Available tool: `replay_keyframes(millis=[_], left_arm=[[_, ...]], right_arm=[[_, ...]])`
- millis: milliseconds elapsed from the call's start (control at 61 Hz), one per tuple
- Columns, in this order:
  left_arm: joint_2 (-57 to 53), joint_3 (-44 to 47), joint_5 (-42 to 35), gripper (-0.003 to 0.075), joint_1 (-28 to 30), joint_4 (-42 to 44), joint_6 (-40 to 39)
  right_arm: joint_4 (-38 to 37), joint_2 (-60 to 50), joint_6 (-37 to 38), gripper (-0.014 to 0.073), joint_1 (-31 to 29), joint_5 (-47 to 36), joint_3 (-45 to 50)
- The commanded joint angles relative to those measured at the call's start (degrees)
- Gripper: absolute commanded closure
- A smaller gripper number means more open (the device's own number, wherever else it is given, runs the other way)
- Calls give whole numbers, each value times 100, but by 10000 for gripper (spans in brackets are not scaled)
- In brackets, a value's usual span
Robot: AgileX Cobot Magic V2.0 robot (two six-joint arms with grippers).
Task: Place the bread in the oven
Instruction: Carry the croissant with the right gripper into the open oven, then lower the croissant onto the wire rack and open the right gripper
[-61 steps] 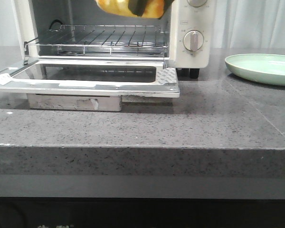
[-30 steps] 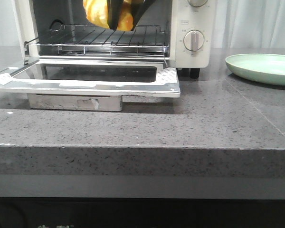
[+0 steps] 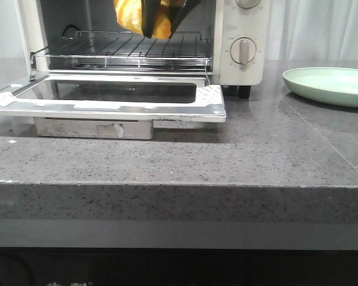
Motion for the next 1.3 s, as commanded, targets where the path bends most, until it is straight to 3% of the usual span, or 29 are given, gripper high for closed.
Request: replay_keyframes(millis=[0, 66, 262, 361, 770, 918, 1098, 1279], left_arm=[[29, -148, -434, 738, 13, -83, -2], [29, -148, -434, 738, 13, -83, -2], [29, -148, -434, 738, 13, -83, -2], [29, -148, -434, 738, 13, -83, -2], [29, -148, -434, 738, 13, -83, -2], [29, -148, -434, 738, 13, -83, -2], [29, -148, -413, 738, 13, -83, -2], [29, -148, -413, 738, 13, -83, -2]], right_arm=[[-159, -356, -52, 458, -29, -252, -205], [-200, -356, -52, 419, -29, -197, -205], [-211, -356, -52, 61, -29, -144, -205], [-207, -356, -52, -27, -29, -81, -205], [-131, -498, -147, -31, 149, 258, -205], [-431, -701, -147, -31, 376, 278, -79], [-796, -1216, -95, -31, 572, 108, 572], [-884, -2160, 38, -31, 559, -368, 1803]])
